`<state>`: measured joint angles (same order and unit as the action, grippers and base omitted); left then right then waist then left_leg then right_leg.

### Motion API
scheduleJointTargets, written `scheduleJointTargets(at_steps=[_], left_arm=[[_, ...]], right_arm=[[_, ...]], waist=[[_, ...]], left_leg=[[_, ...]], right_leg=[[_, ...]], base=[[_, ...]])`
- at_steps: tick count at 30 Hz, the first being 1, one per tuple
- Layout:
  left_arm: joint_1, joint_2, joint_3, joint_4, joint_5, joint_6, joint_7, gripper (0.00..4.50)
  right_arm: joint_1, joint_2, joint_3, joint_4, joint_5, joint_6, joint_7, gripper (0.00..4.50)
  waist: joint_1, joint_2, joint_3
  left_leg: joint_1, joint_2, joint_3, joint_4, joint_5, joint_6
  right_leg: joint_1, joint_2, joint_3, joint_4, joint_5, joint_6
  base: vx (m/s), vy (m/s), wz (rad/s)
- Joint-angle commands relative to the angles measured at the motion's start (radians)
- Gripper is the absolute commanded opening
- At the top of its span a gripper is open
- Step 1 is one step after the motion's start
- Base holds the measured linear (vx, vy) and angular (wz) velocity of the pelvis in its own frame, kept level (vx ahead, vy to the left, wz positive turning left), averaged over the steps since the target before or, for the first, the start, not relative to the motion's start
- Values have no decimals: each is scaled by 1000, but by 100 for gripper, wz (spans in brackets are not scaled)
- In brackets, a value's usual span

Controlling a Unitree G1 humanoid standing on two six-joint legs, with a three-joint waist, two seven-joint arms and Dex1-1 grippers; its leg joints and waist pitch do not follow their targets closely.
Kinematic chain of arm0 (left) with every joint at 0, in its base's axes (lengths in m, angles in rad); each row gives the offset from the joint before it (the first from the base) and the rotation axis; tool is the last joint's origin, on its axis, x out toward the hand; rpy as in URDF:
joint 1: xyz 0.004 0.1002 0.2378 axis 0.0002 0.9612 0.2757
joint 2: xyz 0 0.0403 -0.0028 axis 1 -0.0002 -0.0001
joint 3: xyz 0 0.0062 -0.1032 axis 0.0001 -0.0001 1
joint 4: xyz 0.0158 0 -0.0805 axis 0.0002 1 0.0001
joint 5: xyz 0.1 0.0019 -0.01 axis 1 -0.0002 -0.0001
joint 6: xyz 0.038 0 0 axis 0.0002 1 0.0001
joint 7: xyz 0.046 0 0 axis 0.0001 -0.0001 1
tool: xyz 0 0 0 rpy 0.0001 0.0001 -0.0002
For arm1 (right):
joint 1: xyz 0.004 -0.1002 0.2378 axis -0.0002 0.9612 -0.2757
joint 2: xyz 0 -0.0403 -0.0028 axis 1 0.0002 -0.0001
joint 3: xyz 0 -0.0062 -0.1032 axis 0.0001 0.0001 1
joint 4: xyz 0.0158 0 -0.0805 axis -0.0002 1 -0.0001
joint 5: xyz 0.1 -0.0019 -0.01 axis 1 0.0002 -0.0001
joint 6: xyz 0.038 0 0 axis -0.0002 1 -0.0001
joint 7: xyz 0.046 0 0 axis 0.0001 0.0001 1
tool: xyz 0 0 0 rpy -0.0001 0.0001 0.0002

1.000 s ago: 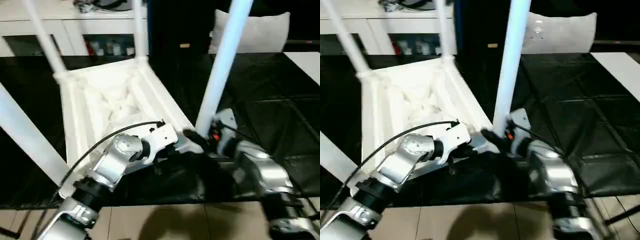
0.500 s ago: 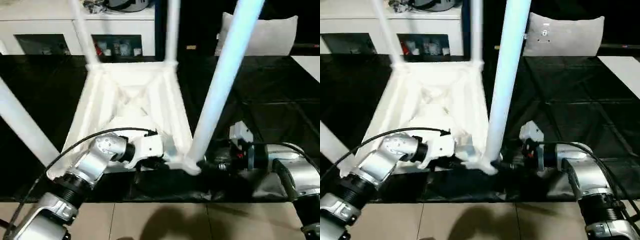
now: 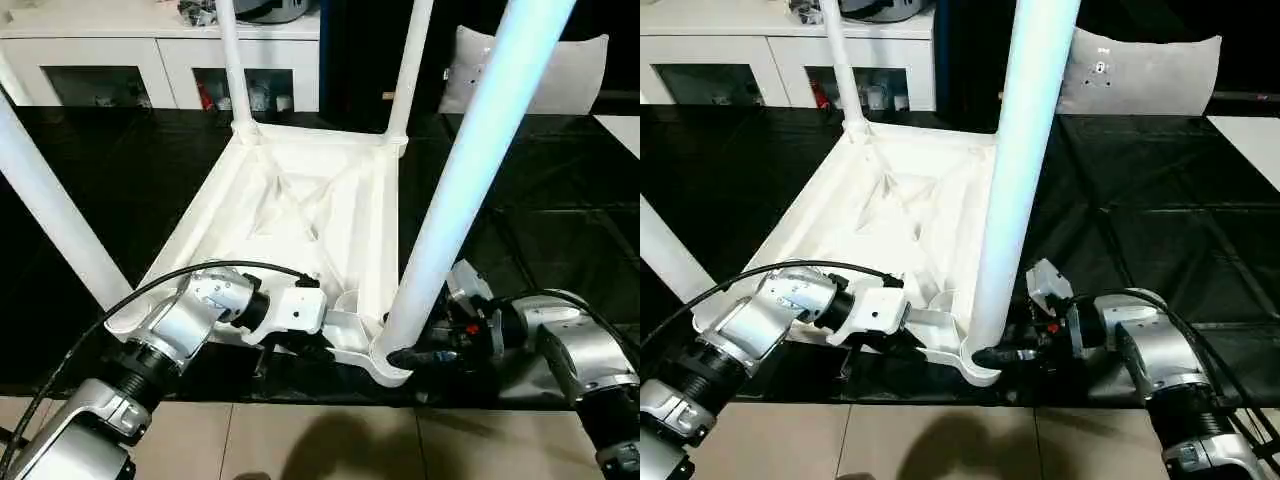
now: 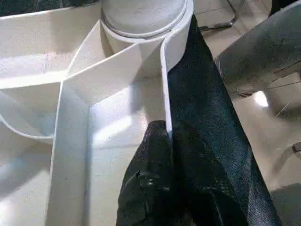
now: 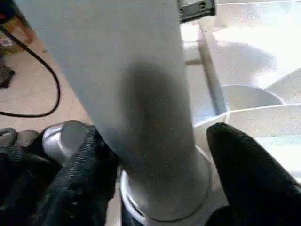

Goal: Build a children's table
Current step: Rotate leg to tighten

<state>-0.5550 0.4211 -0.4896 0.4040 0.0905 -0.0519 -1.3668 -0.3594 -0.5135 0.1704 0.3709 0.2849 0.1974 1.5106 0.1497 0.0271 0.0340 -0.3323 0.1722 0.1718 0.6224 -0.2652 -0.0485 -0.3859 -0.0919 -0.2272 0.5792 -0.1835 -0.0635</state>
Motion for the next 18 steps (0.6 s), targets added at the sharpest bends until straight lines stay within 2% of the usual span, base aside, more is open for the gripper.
scheduleJointTargets(at_steps=[1, 4, 5, 11, 15, 17, 18], left_arm=[[-3, -9, -56, 1, 14, -19, -29, 0], [-3, -10, -54, 6, 14, -25, -31, 0], [-1, -9, -52, 8, 13, -25, -33, 0], [14, -11, -27, 1, -7, 11, -25, 0], [34, -24, 1, -32, -27, 90, 13, 0], [39, -31, 11, -46, -35, 119, 28, 0], [47, -44, 23, -70, -42, 170, 59, 0]], right_arm=[[-20, -4, 11, -14, 17, 14, 17, 279], [-22, -5, 14, -8, 19, 15, 28, 257], [-22, -5, 15, -7, 20, 17, 32, 235], [4, 3, 14, -37, 38, 53, 26, 216], [22, 38, -8, -61, 33, 99, -86, 213], [22, 50, -10, -57, 7, 105, -146, 213], [17, 78, -16, -45, -39, 108, -256, 212]], waist=[[-5, -15, -66], [-3, -14, -66], [-4, -15, -66], [-4, -16, -67], [-8, -15, -65], [-14, -16, -59], [-16, -14, -57]], left_leg=[[-11, 95, -35, -66, 54, 91], [-12, 94, -35, -67, 51, 86], [-12, 93, -35, -67, 54, 86], [-11, 94, -35, -66, 59, 87], [-14, 97, -37, -68, 59, 78], [-12, 86, -33, -72, 20, 64], [-10, 84, -32, -73, 4, 58]], right_leg=[[65, -114, 106, -62, -192, -18], [66, -115, 105, -65, -209, -9], [65, -114, 105, -65, -208, -6], [65, -114, 105, -63, -204, -4], [66, -117, 105, -64, -206, -4], [66, -114, 101, -81, -279, 16], [66, -112, 99, -86, -309, 24]], base=[[0, 0, 0], [0, 0, 0], [0, 0, 0], [0, 0, 0], [0, 0, 0], [0, 0, 0], [0, 0, 0]])
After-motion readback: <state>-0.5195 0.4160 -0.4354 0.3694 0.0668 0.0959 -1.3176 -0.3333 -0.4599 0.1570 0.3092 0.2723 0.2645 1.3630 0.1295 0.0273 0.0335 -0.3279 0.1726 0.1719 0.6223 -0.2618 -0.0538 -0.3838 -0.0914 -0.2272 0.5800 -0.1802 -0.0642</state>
